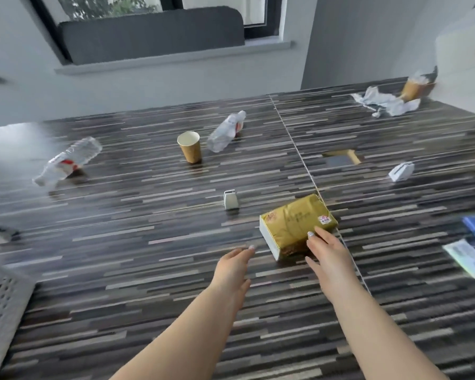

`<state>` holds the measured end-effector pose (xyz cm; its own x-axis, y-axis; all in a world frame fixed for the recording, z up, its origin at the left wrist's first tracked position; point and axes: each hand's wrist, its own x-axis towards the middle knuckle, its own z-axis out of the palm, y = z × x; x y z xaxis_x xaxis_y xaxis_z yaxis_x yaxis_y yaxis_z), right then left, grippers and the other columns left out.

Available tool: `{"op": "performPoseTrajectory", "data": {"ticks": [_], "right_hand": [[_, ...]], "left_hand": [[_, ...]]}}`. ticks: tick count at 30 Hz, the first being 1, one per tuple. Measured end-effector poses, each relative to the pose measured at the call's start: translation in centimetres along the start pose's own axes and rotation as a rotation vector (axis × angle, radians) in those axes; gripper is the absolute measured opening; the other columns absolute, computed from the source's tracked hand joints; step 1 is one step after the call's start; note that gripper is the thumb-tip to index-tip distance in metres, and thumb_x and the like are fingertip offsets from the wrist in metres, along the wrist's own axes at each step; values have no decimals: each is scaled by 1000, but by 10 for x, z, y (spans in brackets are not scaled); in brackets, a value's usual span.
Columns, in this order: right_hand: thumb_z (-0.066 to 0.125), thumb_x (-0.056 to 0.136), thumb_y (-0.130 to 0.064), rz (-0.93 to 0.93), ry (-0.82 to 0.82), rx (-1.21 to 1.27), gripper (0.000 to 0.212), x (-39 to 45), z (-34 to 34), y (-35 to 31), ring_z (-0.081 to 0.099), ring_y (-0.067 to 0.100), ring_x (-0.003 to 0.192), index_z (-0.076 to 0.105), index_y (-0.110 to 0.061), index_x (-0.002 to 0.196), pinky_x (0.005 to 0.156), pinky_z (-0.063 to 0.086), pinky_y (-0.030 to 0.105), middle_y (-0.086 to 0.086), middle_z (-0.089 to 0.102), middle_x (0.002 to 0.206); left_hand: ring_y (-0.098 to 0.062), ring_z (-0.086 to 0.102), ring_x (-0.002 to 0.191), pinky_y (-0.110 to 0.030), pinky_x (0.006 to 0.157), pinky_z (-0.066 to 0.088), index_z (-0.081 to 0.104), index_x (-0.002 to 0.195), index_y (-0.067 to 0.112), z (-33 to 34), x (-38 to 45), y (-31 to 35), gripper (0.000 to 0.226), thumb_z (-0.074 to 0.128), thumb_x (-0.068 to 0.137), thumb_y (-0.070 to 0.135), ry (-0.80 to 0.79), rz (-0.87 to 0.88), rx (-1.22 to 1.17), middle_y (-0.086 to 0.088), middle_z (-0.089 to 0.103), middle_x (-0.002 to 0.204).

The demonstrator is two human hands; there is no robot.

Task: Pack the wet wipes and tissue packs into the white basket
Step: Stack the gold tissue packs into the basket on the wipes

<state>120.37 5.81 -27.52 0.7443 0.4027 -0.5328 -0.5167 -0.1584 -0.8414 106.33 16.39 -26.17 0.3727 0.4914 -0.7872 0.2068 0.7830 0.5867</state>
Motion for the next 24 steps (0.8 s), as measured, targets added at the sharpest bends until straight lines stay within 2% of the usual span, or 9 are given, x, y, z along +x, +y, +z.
{"op": "performPoseTrajectory", "data": {"ticks": [5,9,12,13,15,16,19,22,24], "right_hand": [[60,91,-23,-175,275,-203,40,42,-12,-11,54,19,121,54,-18,130,97,44,33,2,57,132],[61,89,-31,-213,277,-380,53,78,-14,-14,45,22,131,46,-18,139,99,39,35,4,47,144],[59,90,-37,-204,246,-488,56,93,-11,-14,43,25,132,43,-21,142,102,40,41,4,45,146],[58,90,-39,-184,222,-494,56,97,-10,-14,45,24,130,43,-22,141,100,41,41,3,47,144],[58,90,-40,-150,192,-494,53,105,-9,-12,51,20,118,46,-22,138,91,43,36,2,53,135],[58,90,-40,-145,182,-490,50,106,-7,-11,51,17,111,48,-22,136,87,42,33,1,56,131],[60,89,-39,-153,191,-478,47,103,-6,-9,52,17,109,53,-22,131,86,44,34,1,58,124],[63,87,-38,-161,193,-472,46,92,2,-4,54,19,112,54,-22,129,92,47,38,0,59,123],[63,87,-37,-184,155,-469,50,78,12,-1,54,19,116,52,-22,133,96,47,39,0,58,128]], "left_hand": [[-23,39,138,-44,114,33,41,144,11,21,36,2,66,69,87,28,-9,-35,67,-6,47,145],[-22,45,133,-42,114,34,38,146,10,40,69,8,69,68,87,30,-17,-32,115,-7,49,144],[-9,61,100,-37,107,40,59,114,12,51,84,9,28,62,92,29,-55,-29,153,0,67,112],[-4,61,88,-33,99,45,61,103,15,54,88,9,16,59,94,29,-65,-25,168,3,68,100],[-2,59,78,-23,76,47,61,100,18,61,94,9,12,56,96,28,-78,-21,193,6,68,91],[-2,59,79,-22,73,47,62,101,19,62,93,11,12,56,96,28,-82,-15,191,6,68,92],[-8,62,95,-31,91,46,62,100,25,60,93,7,9,57,94,30,-95,22,232,3,70,106],[-13,64,102,-26,80,49,61,105,27,50,85,4,13,60,92,31,-68,98,253,4,70,111],[-14,64,106,-29,87,49,62,112,30,35,77,3,20,60,92,32,-55,186,248,6,70,114]]}}
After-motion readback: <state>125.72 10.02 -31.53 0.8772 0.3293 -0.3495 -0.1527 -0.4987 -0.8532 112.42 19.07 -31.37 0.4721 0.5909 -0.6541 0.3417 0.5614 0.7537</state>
